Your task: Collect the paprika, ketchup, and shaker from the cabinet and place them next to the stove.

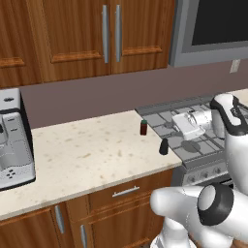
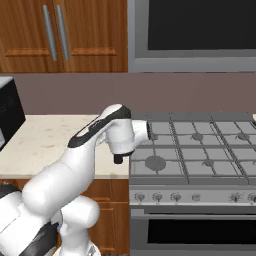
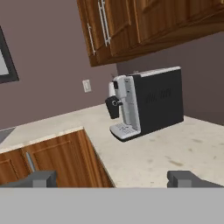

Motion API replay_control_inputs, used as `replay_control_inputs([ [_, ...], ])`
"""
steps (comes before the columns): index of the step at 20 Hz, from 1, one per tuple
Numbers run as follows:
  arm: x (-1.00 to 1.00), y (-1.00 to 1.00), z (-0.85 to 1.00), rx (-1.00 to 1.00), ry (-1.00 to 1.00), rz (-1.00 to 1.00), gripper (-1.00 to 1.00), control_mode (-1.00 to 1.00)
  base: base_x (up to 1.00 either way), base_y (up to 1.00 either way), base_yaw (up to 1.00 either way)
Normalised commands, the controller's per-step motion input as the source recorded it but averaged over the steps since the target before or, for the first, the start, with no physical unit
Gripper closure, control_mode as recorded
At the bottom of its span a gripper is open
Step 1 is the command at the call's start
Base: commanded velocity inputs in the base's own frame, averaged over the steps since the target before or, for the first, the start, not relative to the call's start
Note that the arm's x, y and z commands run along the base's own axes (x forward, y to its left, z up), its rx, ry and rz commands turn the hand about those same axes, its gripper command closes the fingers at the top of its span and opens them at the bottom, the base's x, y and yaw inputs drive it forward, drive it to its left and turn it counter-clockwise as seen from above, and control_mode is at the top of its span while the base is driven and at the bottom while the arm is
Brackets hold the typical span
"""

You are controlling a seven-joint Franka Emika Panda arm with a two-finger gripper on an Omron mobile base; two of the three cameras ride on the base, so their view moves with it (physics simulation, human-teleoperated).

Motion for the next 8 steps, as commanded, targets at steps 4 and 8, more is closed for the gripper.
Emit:
replay_control_inputs([
  [4,-0.47,0.38,0.54,-0.05,0.00,-0.07,-1.00,-1.00,0.00,0.00,0.00],
  [8,-0.48,0.36,0.41,-0.06,0.00,-0.07,-1.00,-1.00,0.00,0.00,0.00],
])
